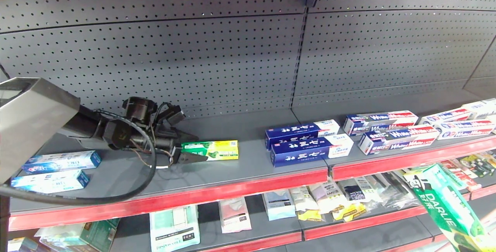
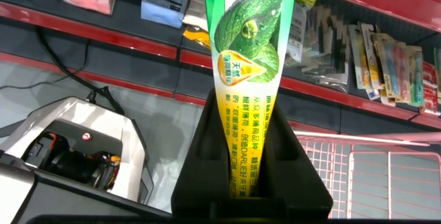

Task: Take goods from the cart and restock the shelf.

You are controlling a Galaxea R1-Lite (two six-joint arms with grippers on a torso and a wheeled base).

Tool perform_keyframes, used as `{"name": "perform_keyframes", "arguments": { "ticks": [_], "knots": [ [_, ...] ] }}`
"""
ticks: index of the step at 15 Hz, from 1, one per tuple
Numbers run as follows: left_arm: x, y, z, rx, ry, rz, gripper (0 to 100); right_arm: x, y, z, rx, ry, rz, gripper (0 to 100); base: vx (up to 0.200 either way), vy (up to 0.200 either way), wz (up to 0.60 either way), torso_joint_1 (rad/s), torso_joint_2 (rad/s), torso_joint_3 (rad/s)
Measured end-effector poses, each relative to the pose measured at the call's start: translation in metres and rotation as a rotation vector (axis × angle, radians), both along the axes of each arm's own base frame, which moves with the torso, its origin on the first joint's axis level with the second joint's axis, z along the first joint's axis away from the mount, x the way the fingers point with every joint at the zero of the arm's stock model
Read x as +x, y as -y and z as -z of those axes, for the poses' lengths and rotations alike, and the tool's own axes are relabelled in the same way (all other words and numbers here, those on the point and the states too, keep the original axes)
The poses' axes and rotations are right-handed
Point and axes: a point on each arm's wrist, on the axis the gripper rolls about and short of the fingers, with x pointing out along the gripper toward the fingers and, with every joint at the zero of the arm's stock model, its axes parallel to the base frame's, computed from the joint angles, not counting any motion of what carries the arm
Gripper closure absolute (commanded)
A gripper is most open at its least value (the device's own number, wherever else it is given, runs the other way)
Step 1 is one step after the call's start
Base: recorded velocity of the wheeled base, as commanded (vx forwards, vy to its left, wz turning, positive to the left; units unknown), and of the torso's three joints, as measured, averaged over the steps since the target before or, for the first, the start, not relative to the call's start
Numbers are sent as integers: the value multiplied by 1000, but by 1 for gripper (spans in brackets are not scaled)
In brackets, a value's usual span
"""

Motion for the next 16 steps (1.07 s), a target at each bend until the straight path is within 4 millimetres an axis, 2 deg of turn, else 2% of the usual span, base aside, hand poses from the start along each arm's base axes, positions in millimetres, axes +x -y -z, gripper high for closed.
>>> {"name": "perform_keyframes", "arguments": {
  "ticks": [3,16],
  "knots": [
    [3,3,-4,11,17,17,0,0,0,0,0,1,0,100,0,0,0,0,0,0],
    [21,-1,8,29,45,18,0,-1,0,3,0,-6,0,100,0,0,0,0,0,0]
  ]
}}
